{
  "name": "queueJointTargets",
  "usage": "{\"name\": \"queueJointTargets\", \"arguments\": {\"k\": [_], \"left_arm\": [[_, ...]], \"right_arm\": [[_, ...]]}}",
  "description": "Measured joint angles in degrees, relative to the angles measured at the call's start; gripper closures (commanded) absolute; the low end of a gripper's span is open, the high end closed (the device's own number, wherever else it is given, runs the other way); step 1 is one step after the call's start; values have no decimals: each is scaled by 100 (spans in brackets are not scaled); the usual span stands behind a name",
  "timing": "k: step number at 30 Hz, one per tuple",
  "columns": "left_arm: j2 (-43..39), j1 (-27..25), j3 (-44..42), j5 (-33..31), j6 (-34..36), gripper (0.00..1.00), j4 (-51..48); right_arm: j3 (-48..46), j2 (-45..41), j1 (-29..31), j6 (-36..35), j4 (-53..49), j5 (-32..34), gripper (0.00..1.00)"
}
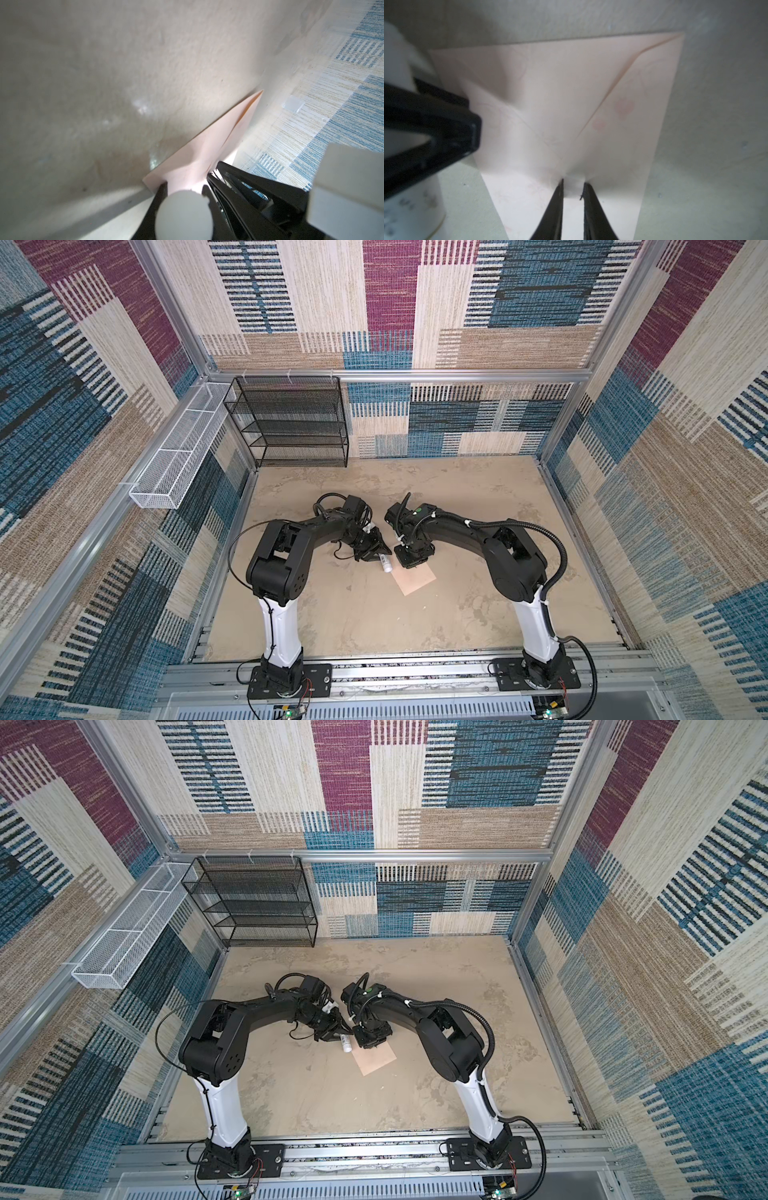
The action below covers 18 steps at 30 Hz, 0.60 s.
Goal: Place the letter into the envelope and seal it
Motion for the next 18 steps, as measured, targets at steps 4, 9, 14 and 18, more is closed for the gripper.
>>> {"name": "queueJointTargets", "arguments": {"k": [4, 9, 14, 18], "left_arm": [[7, 0, 13, 0, 2, 100, -20], [15, 2, 39, -2, 2, 100, -59], [48, 2, 109, 0, 9, 100, -168], [52, 2, 125, -4, 24, 100, -192]], "right_arm": [[59, 9, 4, 0, -39, -20, 74], [404, 81, 13, -2, -306, -28, 69], [903, 138, 28, -11, -494, -63, 65], [1217, 136, 28, -31, -658, -39, 65]]}}
